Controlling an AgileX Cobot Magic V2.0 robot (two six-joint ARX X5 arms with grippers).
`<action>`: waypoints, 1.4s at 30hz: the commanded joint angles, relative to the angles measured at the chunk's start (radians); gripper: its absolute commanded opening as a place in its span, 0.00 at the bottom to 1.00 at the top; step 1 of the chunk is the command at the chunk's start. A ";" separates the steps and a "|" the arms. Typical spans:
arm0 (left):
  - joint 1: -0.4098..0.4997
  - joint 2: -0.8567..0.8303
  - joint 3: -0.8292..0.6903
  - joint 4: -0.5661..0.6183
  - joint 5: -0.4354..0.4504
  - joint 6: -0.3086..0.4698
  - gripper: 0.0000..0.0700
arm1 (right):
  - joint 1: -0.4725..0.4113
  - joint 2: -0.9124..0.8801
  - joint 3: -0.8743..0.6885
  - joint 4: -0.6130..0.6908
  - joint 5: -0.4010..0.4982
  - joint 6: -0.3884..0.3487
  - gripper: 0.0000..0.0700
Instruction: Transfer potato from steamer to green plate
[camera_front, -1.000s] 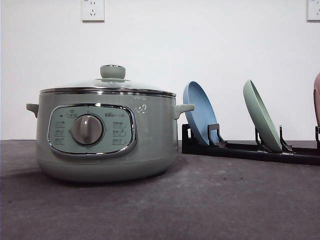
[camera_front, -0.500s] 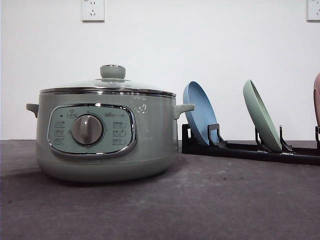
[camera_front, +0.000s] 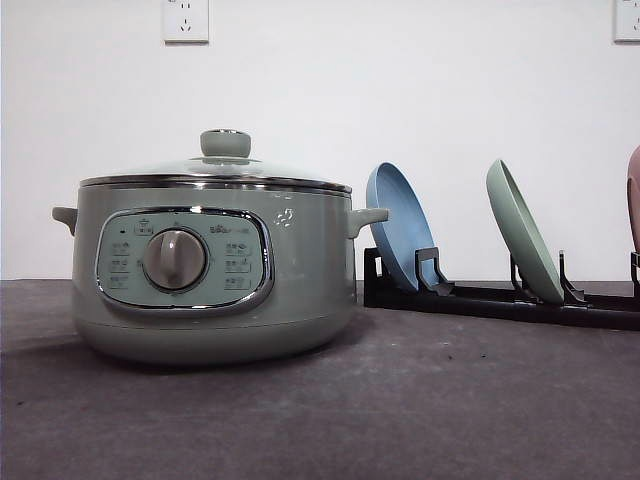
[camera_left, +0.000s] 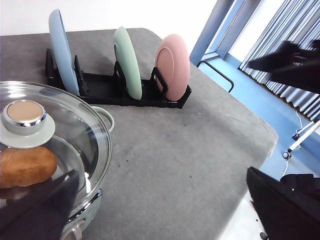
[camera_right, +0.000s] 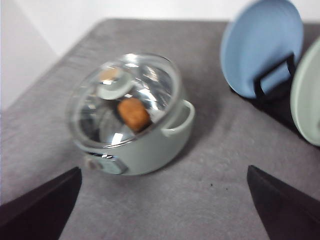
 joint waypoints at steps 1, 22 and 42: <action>-0.004 0.006 0.025 0.014 0.006 0.023 1.00 | -0.009 0.081 0.034 0.025 0.002 0.032 0.99; -0.004 0.008 0.025 -0.016 0.006 0.046 1.00 | -0.145 0.850 0.470 0.253 0.007 0.081 0.99; -0.004 0.037 0.025 -0.039 0.006 0.053 1.00 | -0.150 0.946 0.472 0.353 0.113 0.126 0.76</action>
